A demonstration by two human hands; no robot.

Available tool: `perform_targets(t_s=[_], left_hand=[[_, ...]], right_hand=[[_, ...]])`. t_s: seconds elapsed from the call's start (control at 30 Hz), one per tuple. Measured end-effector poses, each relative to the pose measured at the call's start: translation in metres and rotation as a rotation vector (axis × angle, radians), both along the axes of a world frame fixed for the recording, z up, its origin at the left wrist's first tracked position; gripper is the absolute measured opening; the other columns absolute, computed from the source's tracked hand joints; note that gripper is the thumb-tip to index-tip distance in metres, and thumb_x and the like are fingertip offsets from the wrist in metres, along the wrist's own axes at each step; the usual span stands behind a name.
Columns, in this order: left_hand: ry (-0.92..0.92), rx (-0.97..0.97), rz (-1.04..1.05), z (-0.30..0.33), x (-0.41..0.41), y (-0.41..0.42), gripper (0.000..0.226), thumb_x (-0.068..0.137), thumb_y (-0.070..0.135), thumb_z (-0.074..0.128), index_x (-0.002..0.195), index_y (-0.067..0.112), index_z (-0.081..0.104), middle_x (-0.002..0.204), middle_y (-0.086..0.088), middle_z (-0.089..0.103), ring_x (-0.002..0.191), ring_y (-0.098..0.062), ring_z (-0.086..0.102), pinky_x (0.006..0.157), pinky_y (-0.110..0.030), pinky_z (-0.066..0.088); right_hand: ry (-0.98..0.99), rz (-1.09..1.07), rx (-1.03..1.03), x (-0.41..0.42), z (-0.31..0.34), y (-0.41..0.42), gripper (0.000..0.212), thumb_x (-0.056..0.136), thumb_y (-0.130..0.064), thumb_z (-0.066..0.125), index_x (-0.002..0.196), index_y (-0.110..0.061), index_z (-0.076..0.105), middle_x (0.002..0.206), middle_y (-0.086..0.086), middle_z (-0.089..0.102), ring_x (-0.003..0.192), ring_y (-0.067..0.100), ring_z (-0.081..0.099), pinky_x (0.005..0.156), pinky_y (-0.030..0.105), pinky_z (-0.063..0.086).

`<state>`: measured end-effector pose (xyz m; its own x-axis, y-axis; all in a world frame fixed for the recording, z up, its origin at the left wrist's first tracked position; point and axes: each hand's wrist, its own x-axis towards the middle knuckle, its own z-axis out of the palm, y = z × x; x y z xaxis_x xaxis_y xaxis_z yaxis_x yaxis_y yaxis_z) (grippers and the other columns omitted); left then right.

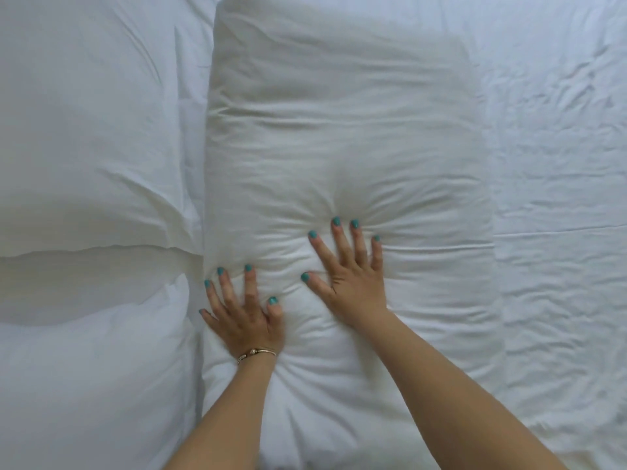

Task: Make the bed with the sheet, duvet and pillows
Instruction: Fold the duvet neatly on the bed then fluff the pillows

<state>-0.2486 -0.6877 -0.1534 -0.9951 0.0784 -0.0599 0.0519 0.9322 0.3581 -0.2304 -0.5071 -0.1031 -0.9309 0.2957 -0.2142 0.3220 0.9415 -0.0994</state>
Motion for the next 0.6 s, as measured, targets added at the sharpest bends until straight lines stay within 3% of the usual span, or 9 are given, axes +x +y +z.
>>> perform_targets(t_s=[0.13,0.2,0.33,0.5,0.6], left_hand=[[-0.012,-0.031,0.0,-0.003,0.0,0.007,0.061,0.092,0.044,0.023,0.15,0.027,0.027,0.157,-0.012,0.024,0.143,-0.038,0.022,0.106,-0.063,0.024],[-0.017,-0.049,0.021,0.002,0.001,0.012,0.063,0.091,0.045,0.023,0.151,0.028,0.026,0.158,-0.01,0.022,0.144,-0.036,0.021,0.105,-0.062,0.025],[-0.105,-0.087,0.012,0.026,0.005,0.009,0.068,0.084,0.039,0.031,0.151,0.03,0.02,0.159,-0.007,0.018,0.143,-0.035,0.02,0.104,-0.061,0.028],[-0.135,0.006,0.129,0.092,0.033,0.036,0.068,0.082,0.035,0.024,0.146,0.017,0.038,0.153,-0.018,0.03,0.14,-0.04,0.027,0.105,-0.061,0.03],[-0.191,-0.075,-0.071,0.112,0.088,0.046,0.074,0.083,0.049,0.013,0.153,0.025,0.019,0.16,-0.011,0.012,0.147,-0.032,0.012,0.112,-0.057,0.02]], right_hand=[[-0.005,0.005,-0.127,-0.004,0.002,0.01,0.073,0.087,-0.075,0.03,0.149,-0.054,-0.001,0.162,-0.013,-0.011,0.148,0.016,-0.017,0.116,0.048,-0.011],[0.011,0.026,-0.158,-0.005,0.008,0.013,0.072,0.087,-0.074,0.031,0.149,-0.053,0.001,0.162,-0.013,-0.01,0.148,0.016,-0.017,0.115,0.047,-0.014],[0.082,0.016,-0.156,0.014,0.032,0.005,0.064,0.089,-0.06,0.027,0.15,-0.044,0.022,0.162,-0.007,0.014,0.15,0.02,0.005,0.117,0.047,0.0],[0.121,-0.094,-0.233,0.095,0.054,0.005,0.056,0.091,-0.046,0.035,0.146,-0.033,0.039,0.155,-0.002,0.035,0.144,0.024,0.03,0.114,0.043,0.012],[-0.001,-0.02,-0.228,0.16,0.064,0.022,0.06,0.094,-0.054,0.031,0.151,-0.043,0.019,0.162,-0.007,0.013,0.15,0.021,0.012,0.116,0.041,0.003]])
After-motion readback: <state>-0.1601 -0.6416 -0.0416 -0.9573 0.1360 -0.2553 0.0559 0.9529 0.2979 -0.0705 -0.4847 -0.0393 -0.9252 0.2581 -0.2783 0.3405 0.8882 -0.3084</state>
